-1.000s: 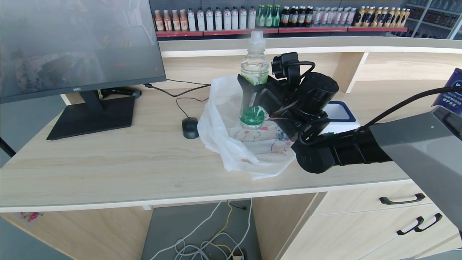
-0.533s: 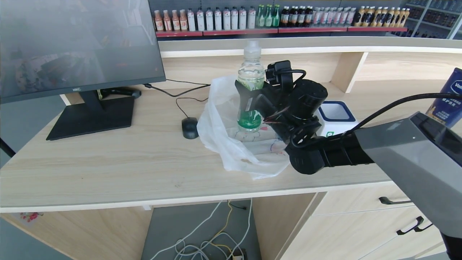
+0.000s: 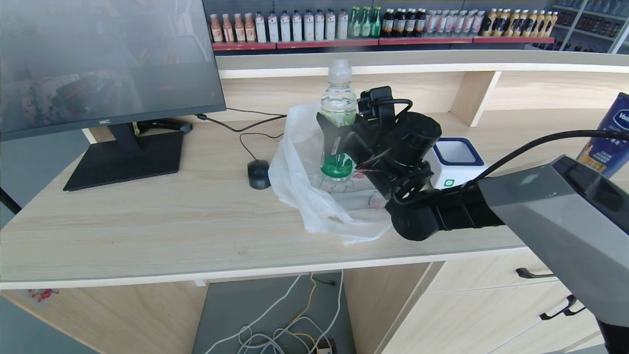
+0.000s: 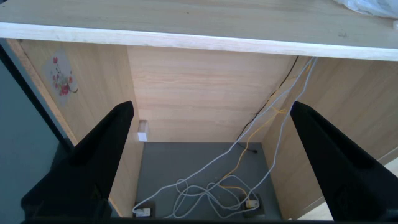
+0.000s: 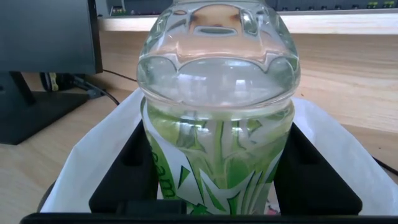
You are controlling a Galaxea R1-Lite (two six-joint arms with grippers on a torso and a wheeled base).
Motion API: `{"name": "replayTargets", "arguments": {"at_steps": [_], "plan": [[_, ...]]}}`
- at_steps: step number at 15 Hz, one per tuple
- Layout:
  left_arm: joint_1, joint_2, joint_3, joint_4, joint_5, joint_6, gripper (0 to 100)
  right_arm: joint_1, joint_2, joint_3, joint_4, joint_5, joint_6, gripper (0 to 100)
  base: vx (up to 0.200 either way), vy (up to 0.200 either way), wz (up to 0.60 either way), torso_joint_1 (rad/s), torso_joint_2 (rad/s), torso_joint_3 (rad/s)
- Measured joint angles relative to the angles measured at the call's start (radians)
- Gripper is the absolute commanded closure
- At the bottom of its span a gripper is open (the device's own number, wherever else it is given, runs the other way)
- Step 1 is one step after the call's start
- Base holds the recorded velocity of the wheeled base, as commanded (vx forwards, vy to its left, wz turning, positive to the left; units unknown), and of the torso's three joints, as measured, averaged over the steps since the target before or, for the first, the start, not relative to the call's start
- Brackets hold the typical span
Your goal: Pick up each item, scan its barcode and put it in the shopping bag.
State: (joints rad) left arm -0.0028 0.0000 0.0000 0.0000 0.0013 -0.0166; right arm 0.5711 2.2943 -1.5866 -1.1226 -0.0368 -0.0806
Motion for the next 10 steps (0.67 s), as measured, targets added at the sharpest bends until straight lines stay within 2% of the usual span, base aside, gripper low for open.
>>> {"name": "replayTargets", "arguments": {"at_steps": [10], "plan": [[0.000, 0.000, 0.000, 0.000, 0.000, 0.000, 0, 0.004, -0.036, 0.095, 0.001, 0.000, -0.001, 100, 0.000, 0.000, 0.00, 0.000, 0.00, 0.000]]}}
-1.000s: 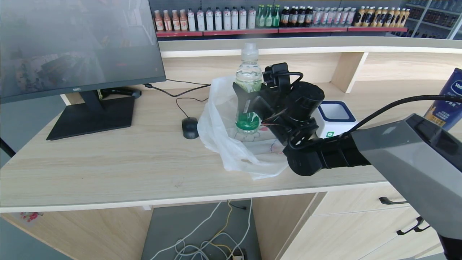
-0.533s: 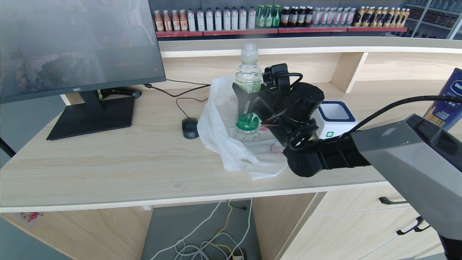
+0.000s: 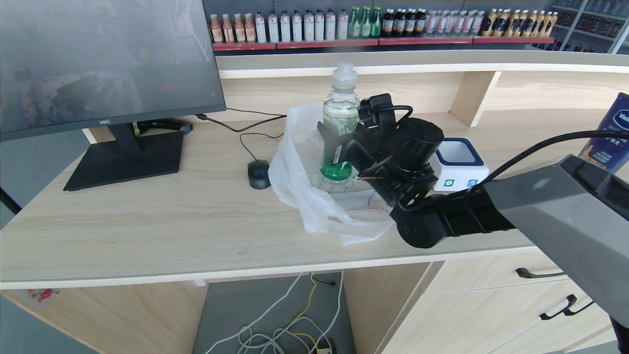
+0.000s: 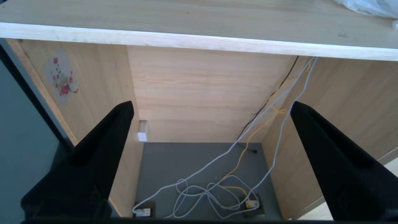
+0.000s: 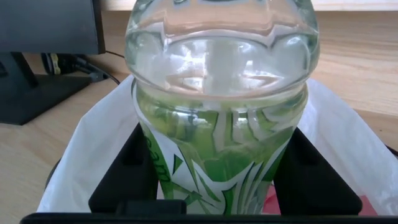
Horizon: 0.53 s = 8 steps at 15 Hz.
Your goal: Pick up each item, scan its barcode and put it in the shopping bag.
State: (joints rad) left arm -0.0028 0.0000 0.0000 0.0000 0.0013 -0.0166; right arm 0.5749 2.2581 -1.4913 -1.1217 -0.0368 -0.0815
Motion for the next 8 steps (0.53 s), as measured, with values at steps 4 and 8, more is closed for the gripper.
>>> {"name": "replayTargets", "arguments": {"at_steps": [4, 8], "plan": [[0.000, 0.000, 0.000, 0.000, 0.000, 0.000, 0, 0.002, -0.003, 0.007, -0.004, -0.002, -0.001, 100, 0.000, 0.000, 0.00, 0.000, 0.00, 0.000], [0.000, 0.000, 0.000, 0.000, 0.000, 0.000, 0, 0.007, -0.004, 0.009, -0.008, -0.004, -0.001, 100, 0.000, 0.000, 0.00, 0.000, 0.00, 0.000]]}}
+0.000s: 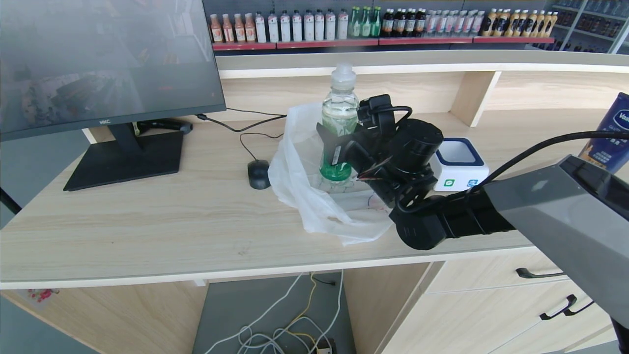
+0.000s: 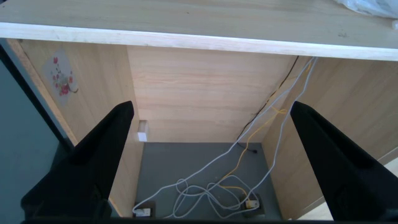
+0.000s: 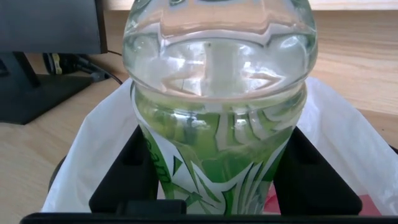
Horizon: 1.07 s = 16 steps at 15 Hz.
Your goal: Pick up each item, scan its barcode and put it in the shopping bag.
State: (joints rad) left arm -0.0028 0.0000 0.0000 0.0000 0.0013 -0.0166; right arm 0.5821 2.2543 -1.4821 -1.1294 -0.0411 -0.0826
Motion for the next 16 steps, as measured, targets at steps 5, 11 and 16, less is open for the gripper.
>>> {"name": "replayTargets", "arguments": {"at_steps": [5, 11, 16], "plan": [[0.000, 0.000, 0.000, 0.000, 0.000, 0.000, 0, 0.007, -0.001, 0.031, -0.020, -0.001, 0.000, 100, 0.000, 0.000, 0.00, 0.000, 0.00, 0.000], [0.000, 0.000, 0.000, 0.000, 0.000, 0.000, 0, 0.007, -0.008, 0.040, -0.018, 0.002, 0.009, 0, 0.000, 0.000, 0.00, 0.000, 0.00, 0.000], [0.000, 0.000, 0.000, 0.000, 0.000, 0.000, 0, 0.002, -0.028, 0.040, -0.030, 0.003, 0.009, 0, 0.000, 0.000, 0.00, 0.000, 0.00, 0.000]]}}
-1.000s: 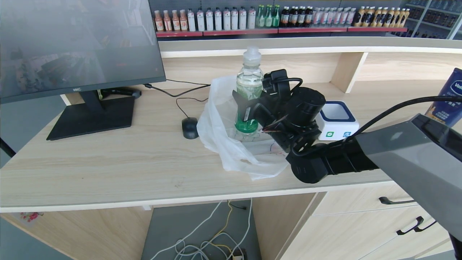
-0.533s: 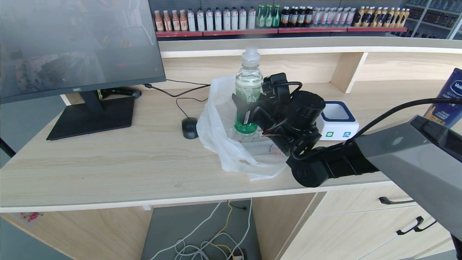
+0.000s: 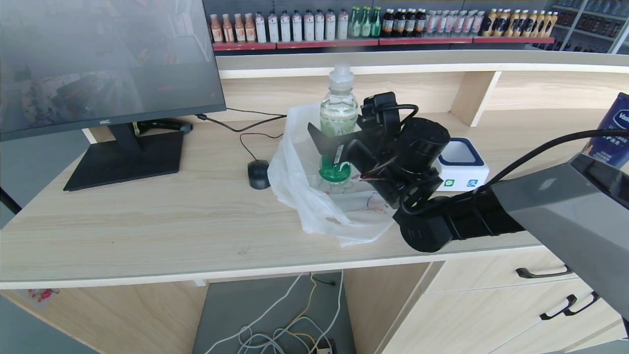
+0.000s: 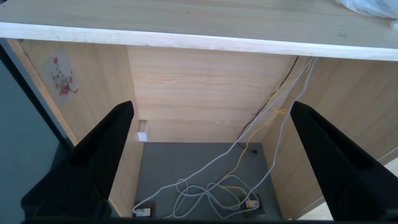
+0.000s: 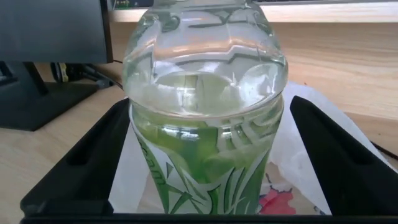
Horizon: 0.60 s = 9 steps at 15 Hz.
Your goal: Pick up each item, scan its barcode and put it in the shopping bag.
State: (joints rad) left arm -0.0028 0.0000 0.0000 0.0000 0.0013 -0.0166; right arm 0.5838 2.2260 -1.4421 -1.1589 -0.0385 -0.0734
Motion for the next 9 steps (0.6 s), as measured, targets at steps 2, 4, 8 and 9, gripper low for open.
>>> {"name": "replayTargets", "arguments": {"at_steps": [2, 4, 8, 9], "plan": [[0.000, 0.000, 0.000, 0.000, 0.000, 0.000, 0, -0.003, -0.023, 0.015, -0.001, 0.000, 0.000, 0, 0.000, 0.000, 0.00, 0.000, 0.00, 0.000], [0.000, 0.000, 0.000, 0.000, 0.000, 0.000, 0, -0.003, -0.056, 0.060, -0.003, 0.001, 0.000, 0, 0.000, 0.000, 0.00, 0.000, 0.00, 0.000], [0.000, 0.000, 0.000, 0.000, 0.000, 0.000, 0, -0.003, -0.127, 0.200, -0.099, 0.001, 0.001, 0, 0.000, 0.000, 0.00, 0.000, 0.00, 0.000], [0.000, 0.000, 0.000, 0.000, 0.000, 0.000, 0, -0.003, -0.151, 0.255, -0.131, 0.002, 0.001, 0, 0.000, 0.000, 0.00, 0.000, 0.00, 0.000]]}}
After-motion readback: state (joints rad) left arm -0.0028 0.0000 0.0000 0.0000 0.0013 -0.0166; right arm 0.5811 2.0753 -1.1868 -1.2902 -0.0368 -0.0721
